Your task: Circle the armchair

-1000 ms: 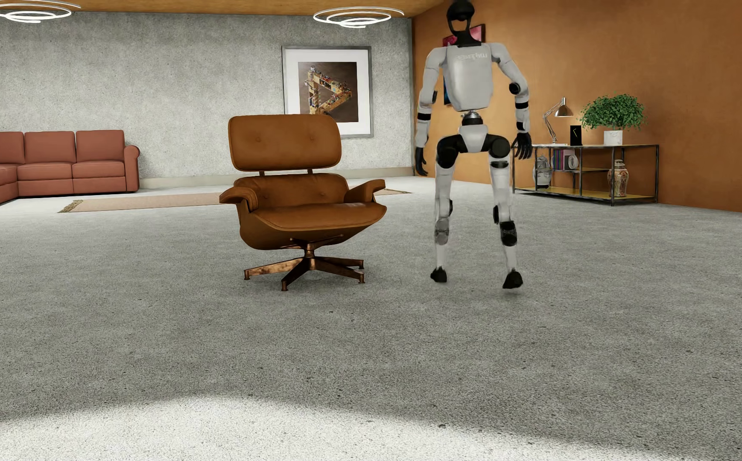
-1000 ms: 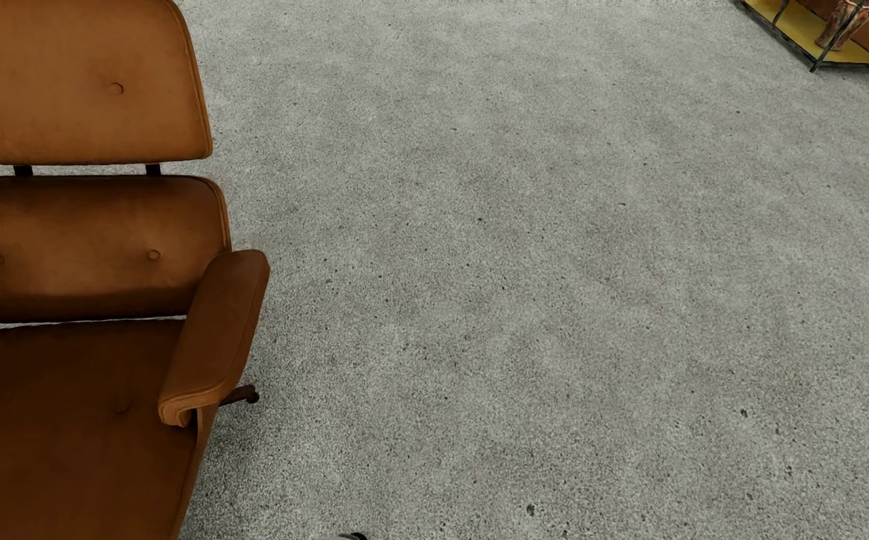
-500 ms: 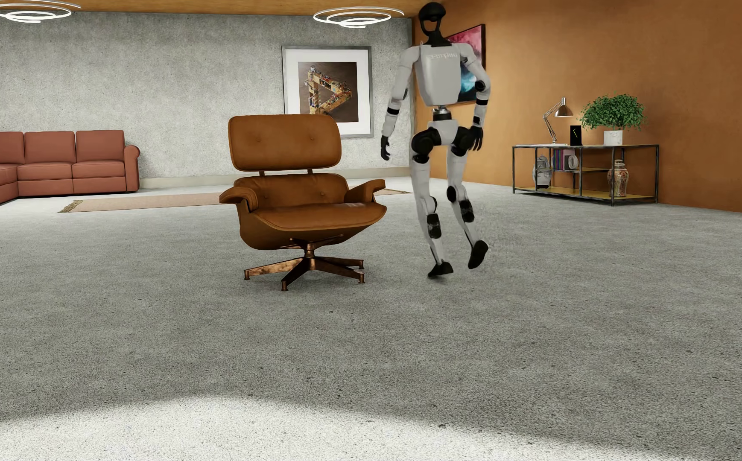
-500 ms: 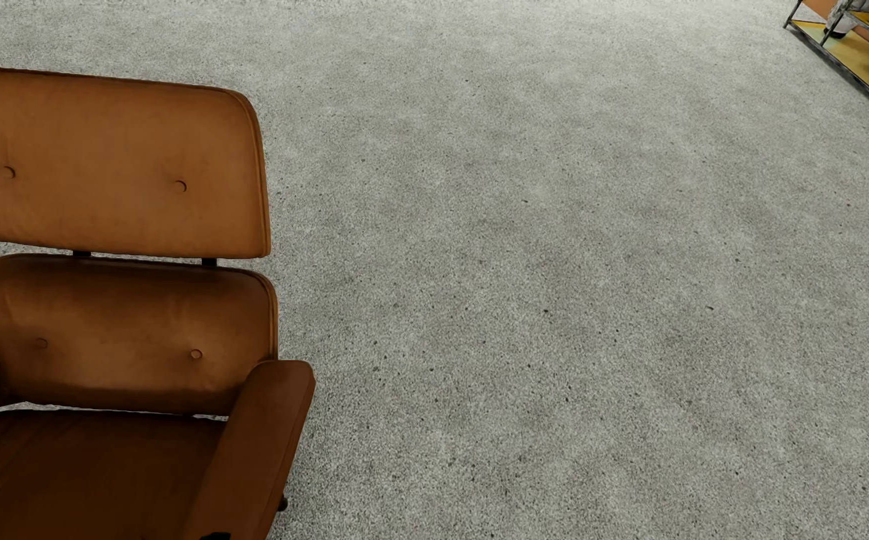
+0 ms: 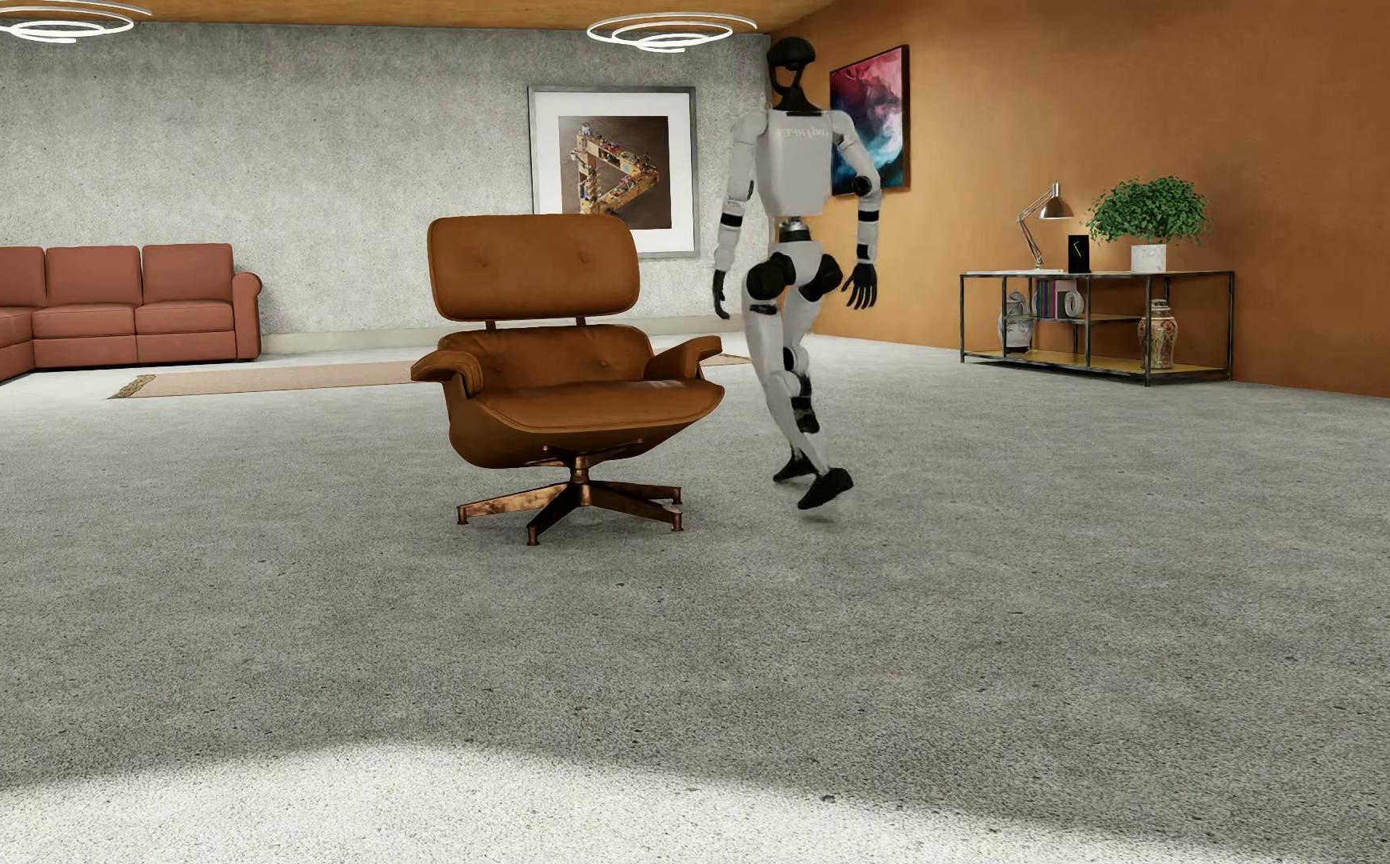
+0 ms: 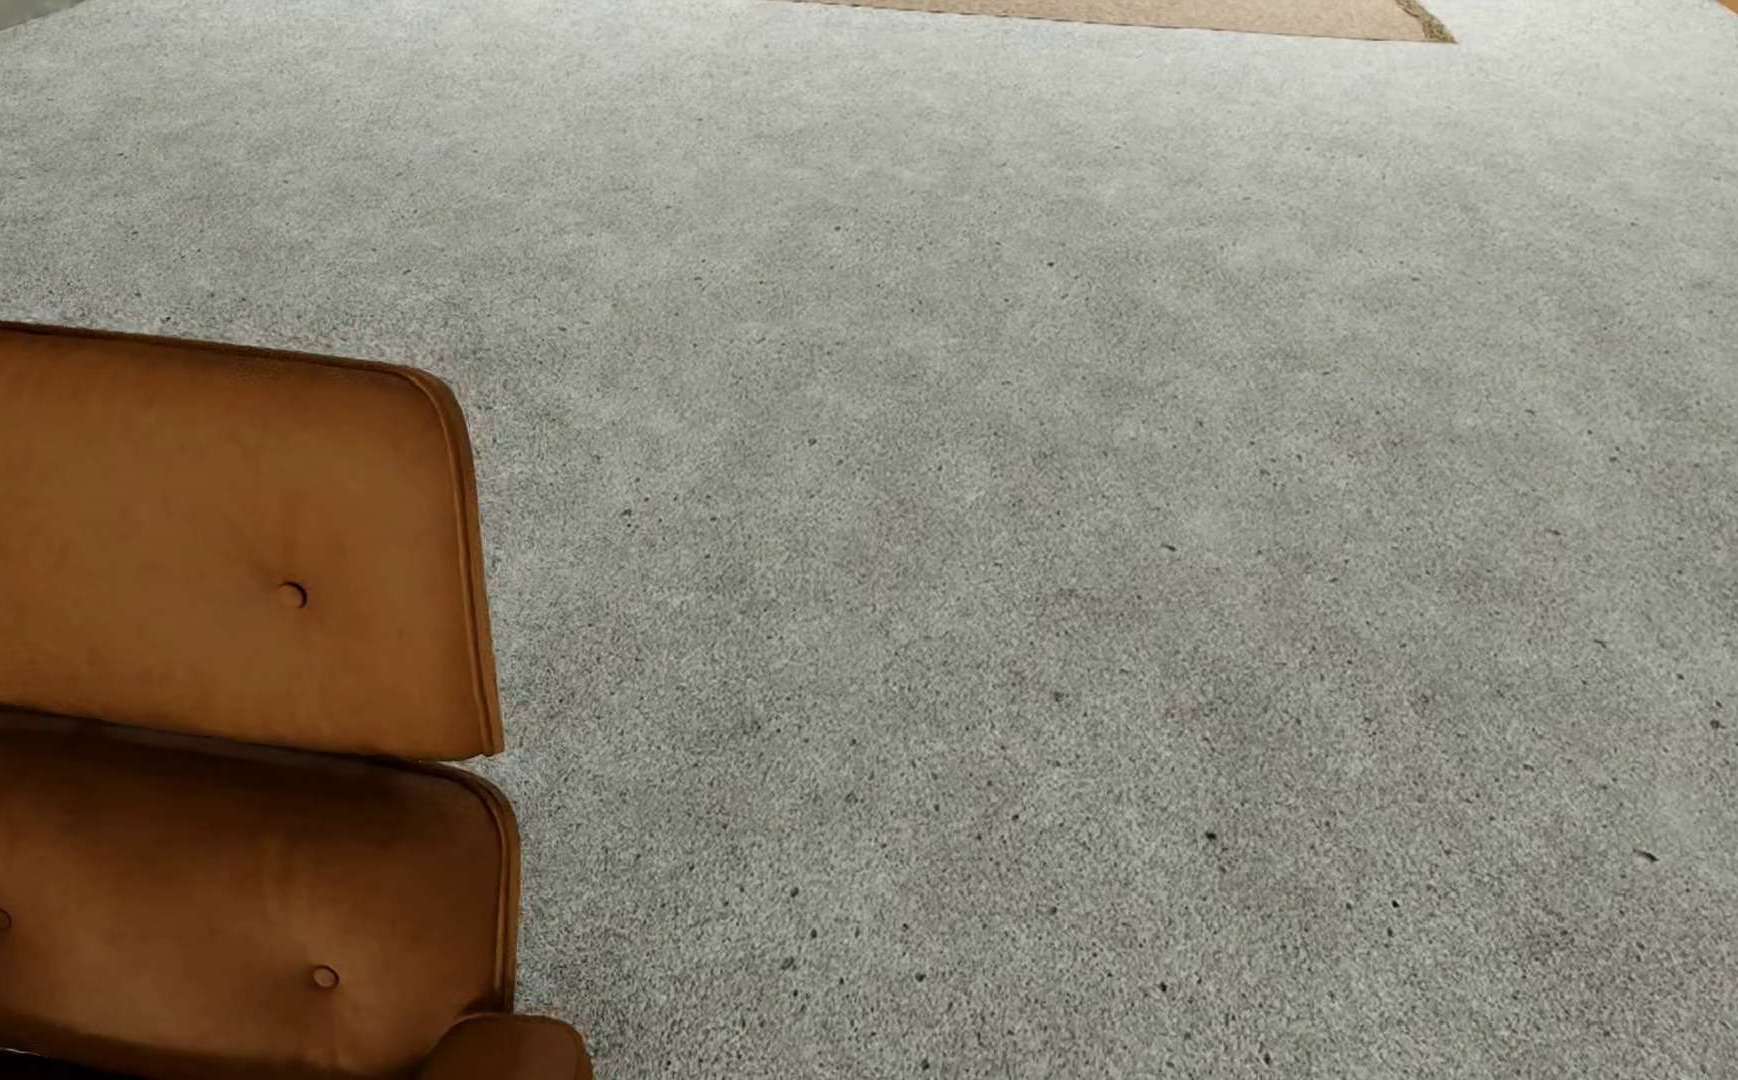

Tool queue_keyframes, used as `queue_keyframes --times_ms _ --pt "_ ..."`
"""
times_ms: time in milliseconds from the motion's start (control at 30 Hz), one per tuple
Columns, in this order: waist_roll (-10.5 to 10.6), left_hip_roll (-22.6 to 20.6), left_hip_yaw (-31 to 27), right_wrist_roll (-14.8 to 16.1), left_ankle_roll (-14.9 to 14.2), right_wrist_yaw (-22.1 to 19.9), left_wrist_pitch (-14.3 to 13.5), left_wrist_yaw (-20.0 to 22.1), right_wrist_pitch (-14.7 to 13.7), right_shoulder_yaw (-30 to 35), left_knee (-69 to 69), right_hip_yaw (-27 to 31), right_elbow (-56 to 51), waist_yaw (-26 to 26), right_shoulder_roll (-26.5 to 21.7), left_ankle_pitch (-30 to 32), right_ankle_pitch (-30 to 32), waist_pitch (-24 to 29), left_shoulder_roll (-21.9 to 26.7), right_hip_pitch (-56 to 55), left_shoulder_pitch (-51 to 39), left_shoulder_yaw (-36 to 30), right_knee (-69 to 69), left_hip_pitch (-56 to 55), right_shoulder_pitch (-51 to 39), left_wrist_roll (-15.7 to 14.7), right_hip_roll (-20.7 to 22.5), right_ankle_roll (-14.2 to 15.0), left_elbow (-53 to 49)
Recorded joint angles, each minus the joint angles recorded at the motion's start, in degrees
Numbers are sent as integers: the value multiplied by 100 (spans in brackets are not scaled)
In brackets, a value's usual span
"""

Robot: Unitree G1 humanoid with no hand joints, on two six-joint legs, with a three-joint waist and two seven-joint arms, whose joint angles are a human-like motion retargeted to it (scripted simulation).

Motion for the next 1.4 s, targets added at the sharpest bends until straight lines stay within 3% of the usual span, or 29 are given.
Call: queue_keyframes --times_ms 133,200,233,333,400,500,600,700,767,900,1033,1167,1400 --pt "-24 327 0 0 0 0 0 0 0 -373 1183 0 -407 -57 -80 3094 -562 -74 -27 402 -78 -60 92 -818 -258 0 118 0 85" --pt "-69 363 0 0 0 0 0 0 0 -568 2282 0 -682 131 -256 3800 -749 20 34 769 -348 313 -112 -1536 -486 0 258 0 -197" --pt "-114 318 0 0 0 0 0 0 0 -629 2862 0 -771 228 -382 3485 -852 112 80 976 -506 534 -234 -1902 -655 0 293 0 -418" --pt "-316 102 0 0 0 0 0 0 0 -856 3801 0 -804 763 -757 1135 -1102 458 262 1472 -1059 1033 -472 -2735 -1269 0 344 0 -1064" --pt "-472 -21 0 0 0 0 0 0 0 -1071 3303 0 -735 1051 -925 624 -1253 600 386 1695 -1334 1157 -609 -3137 -1633 0 283 0 -1396" --pt "-601 -272 0 0 0 0 0 0 0 -1298 1702 0 -857 1172 -1046 899 -1460 653 494 1987 -1463 1115 -844 -3393 -1956 0 198 0 -1637" --pt "-568 -400 0 0 0 0 0 0 0 -1239 529 0 -1188 1329 -1049 1296 -1668 519 439 2151 -1344 949 -942 -3191 -1983 0 209 0 -1436" --pt "-325 -239 0 0 0 0 0 0 0 -1049 80 0 -1283 1261 -959 1170 -1876 238 214 2131 -1002 978 -891 -2762 -1879 0 330 0 -857" --pt "-99 -162 0 0 0 0 0 0 0 -976 -250 0 -1149 923 -887 950 -2014 112 85 2222 -849 743 -933 -2478 -1718 0 401 0 -320" --pt "29 -151 0 0 0 0 0 0 0 -730 -369 0 -63 358 -496 1080 -2367 -57 -3 2597 -734 262 -1152 -2355 -1187 0 367 0 382" --pt "52 -147 0 0 0 0 0 0 0 -127 -316 0 827 520 -27 1014 -2671 -115 -21 2794 -804 432 -1215 -2359 -746 0 340 0 -103" --pt "87 -130 0 0 0 0 0 0 0 61 -300 0 613 530 176 971 -2817 -175 -46 2852 -843 293 -1242 -2382 -606 0 350 0 -466" --pt "54 -150 0 0 0 0 0 0 0 34 -278 0 525 445 60 933 -2819 -153 -57 2790 -867 109 -1232 -2405 -745 0 306 0 -319"
